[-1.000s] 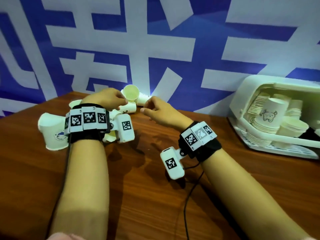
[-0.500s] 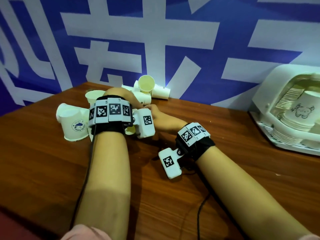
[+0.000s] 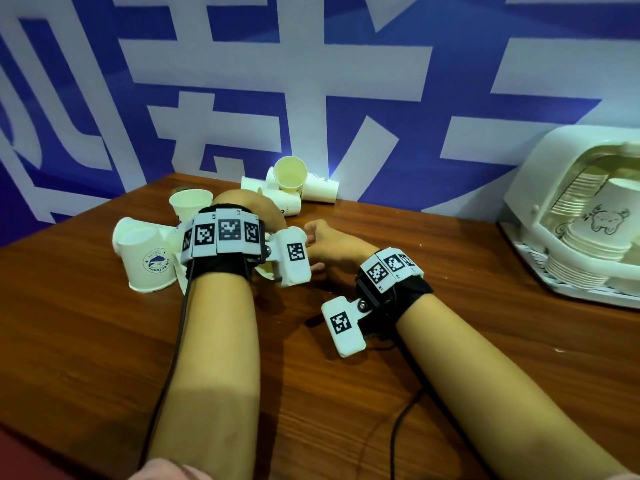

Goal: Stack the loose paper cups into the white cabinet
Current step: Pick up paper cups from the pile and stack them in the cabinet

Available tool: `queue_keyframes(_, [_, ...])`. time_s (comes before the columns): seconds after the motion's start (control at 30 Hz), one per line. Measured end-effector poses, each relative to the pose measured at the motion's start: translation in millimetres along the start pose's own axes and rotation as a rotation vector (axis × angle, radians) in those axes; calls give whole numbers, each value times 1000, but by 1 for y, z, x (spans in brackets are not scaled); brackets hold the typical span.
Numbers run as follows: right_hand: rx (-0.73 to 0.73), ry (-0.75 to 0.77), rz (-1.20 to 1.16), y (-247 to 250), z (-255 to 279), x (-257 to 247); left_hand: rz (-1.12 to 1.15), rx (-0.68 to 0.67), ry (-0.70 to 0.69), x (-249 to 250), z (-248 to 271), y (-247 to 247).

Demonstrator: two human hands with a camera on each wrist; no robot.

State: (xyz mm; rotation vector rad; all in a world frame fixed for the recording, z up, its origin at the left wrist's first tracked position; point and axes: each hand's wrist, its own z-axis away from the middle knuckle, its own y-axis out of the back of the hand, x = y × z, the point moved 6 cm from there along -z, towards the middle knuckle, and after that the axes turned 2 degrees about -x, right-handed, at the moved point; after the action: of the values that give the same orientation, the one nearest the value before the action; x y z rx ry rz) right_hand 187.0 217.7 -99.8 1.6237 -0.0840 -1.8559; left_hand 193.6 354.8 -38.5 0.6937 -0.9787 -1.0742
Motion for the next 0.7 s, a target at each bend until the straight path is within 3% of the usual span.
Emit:
queue_keyframes(0.2, [9,-5,47,17,8,-4,-116,-46,-77,22,12,-11])
queue_keyframes(0.43, [193,78,275,51,24,-16,27,3,-188,39,-5,-15])
queue_keyframes(0.7, [269,145,201,81,57,-34,158,69,-415,68,2,-12])
